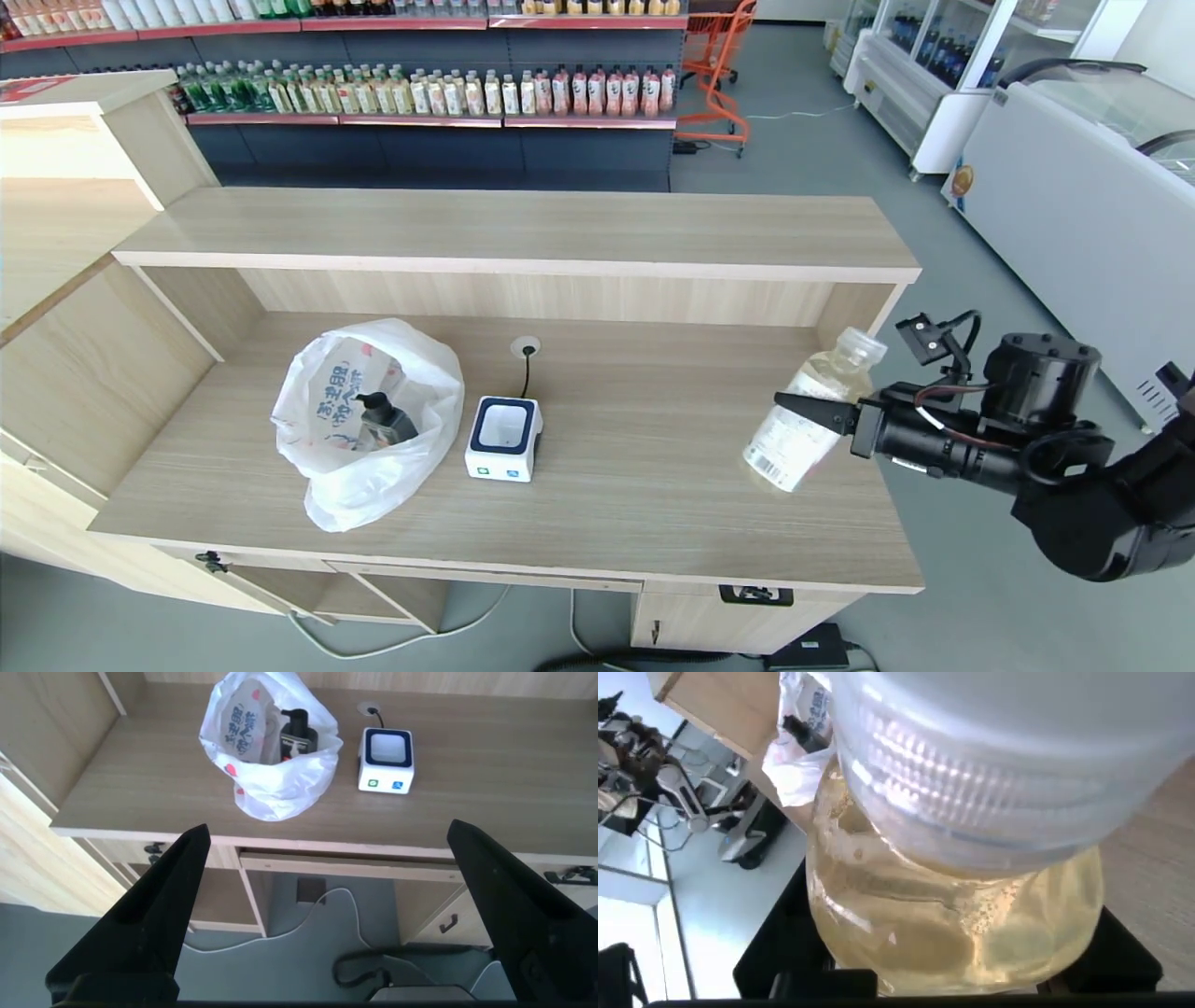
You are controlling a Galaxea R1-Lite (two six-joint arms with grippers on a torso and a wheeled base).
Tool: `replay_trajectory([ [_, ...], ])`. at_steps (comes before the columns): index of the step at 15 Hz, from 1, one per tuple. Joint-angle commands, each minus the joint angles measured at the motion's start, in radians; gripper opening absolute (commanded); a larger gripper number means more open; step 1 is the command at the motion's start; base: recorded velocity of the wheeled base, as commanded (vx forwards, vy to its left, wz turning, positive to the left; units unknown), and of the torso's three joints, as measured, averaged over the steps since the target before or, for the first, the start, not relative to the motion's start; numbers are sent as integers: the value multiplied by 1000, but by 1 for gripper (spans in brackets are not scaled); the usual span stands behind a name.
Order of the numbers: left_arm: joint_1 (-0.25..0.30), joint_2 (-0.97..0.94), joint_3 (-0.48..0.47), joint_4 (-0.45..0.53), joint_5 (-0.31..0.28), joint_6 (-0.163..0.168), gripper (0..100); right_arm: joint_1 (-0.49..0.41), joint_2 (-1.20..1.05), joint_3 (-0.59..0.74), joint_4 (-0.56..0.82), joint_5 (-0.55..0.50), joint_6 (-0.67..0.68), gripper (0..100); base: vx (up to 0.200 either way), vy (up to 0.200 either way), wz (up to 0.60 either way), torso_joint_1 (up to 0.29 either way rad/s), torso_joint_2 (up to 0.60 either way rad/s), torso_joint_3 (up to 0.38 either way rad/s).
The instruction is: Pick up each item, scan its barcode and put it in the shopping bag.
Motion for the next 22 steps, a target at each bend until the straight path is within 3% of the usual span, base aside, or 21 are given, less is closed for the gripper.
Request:
replay_trajectory([
  [1, 1, 0, 0, 0, 1, -1, 100, -10, -156, 43, 31, 86, 43, 0, 0, 0, 0, 0, 0, 0],
  [3, 1, 0, 0, 0, 1, -1, 100, 44, -219, 130, 31, 166, 54, 0, 0, 0, 0, 0, 0, 0],
  [12, 1, 0, 0, 0, 1, -1, 100, 252, -227, 161, 34, 164, 95, 0, 0, 0, 0, 0, 0, 0],
  [22, 1, 0, 0, 0, -1, -1, 100, 315, -235, 158, 109, 155, 126, 0, 0, 0, 0, 0, 0, 0],
])
